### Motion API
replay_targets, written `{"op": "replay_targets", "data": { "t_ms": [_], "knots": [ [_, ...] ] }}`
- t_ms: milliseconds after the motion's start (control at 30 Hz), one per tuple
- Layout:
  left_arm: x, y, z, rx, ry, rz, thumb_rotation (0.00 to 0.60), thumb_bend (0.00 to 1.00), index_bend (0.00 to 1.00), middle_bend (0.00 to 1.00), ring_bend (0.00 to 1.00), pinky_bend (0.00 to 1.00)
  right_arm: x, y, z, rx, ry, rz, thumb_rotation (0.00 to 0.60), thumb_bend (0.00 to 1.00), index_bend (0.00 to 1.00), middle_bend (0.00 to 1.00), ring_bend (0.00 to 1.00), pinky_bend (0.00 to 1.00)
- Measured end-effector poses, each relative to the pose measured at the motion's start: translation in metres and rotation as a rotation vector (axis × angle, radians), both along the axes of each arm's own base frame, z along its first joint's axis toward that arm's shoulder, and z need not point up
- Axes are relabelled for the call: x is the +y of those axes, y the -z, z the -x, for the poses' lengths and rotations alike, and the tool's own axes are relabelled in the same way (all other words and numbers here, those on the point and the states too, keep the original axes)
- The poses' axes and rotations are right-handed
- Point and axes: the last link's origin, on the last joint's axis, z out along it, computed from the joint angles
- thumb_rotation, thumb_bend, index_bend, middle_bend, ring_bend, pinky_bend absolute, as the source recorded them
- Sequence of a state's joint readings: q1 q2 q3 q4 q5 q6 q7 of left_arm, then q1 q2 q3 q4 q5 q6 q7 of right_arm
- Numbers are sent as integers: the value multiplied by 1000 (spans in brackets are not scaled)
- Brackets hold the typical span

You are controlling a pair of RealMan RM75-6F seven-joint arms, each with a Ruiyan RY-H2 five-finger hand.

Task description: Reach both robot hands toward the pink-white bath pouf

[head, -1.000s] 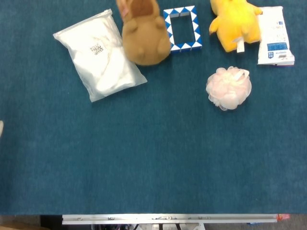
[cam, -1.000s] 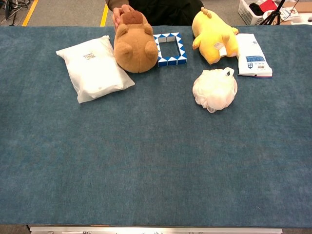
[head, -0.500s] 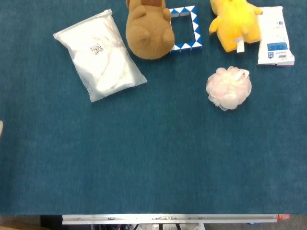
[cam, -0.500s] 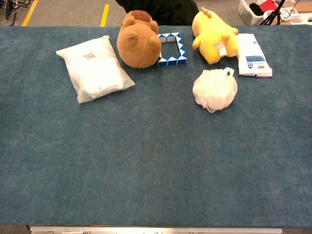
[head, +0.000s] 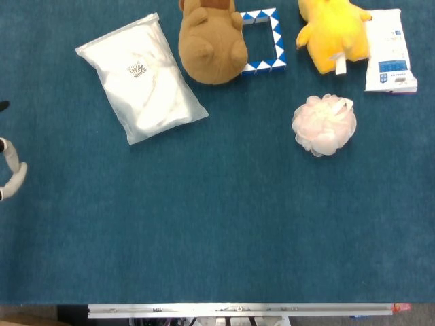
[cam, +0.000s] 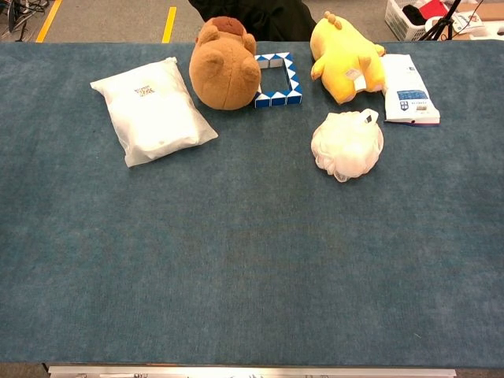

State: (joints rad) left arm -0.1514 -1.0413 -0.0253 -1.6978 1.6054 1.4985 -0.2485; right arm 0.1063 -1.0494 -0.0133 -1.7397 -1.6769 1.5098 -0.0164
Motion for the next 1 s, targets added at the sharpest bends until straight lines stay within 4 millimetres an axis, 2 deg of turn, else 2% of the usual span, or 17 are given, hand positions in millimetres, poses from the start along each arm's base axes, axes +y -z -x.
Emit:
{"op": "replay_targets", "data": {
  "t_ms": [267,600,1000],
  "knots": [
    [4,1,-2,-17,-3,-2,600,382,610,154,0,0,-4,1,-4,-25,-21,-3,600,379,569,187,0,0],
    [9,2,-9,-97,31,-24,600,382,683,195,7,0,-8,6,-11,-59,-57,-12,600,379,597,194,0,0],
    [14,10,-22,-297,101,5,600,382,694,203,6,0,-15,25,-35,-143,-196,-74,600,380,607,208,0,0]
  ]
}}
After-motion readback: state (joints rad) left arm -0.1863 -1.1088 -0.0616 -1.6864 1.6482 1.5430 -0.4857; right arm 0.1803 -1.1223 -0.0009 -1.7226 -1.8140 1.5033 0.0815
